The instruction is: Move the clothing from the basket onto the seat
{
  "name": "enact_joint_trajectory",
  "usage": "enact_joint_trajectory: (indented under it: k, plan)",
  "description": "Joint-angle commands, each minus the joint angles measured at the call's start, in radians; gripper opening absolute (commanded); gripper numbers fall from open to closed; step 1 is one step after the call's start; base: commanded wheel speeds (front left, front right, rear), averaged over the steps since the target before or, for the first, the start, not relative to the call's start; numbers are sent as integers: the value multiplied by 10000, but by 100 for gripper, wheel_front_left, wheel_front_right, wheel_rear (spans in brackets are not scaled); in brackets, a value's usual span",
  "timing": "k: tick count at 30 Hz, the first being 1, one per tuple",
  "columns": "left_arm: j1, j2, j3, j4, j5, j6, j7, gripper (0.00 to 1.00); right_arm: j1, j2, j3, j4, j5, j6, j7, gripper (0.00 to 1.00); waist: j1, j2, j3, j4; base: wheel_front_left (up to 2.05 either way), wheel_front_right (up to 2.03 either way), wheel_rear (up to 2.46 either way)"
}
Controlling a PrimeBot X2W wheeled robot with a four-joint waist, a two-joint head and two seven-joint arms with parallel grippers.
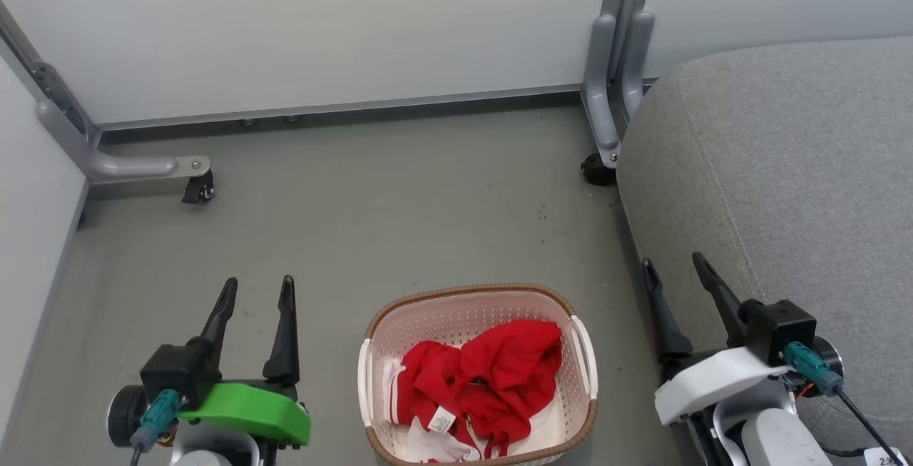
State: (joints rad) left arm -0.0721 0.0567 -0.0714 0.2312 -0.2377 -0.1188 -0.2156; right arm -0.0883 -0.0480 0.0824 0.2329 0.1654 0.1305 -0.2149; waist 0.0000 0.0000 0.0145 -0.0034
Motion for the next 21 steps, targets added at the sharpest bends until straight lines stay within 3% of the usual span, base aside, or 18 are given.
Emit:
enact_joint_trajectory:
  k: [1, 21]
  plan:
    - [-3, 39, -21, -28, 233, 28, -98, 100, -172, -30, 30, 2, -226, 3, -105, 100, 0, 0, -4, 3, 0, 0, 0]
    - [77, -26, -28, 104, 1527, 38, -456, 100, -109, -40, 89, 188, -996, 4, -468, 100, 0, 0, 62, 16, 0, 0, 0]
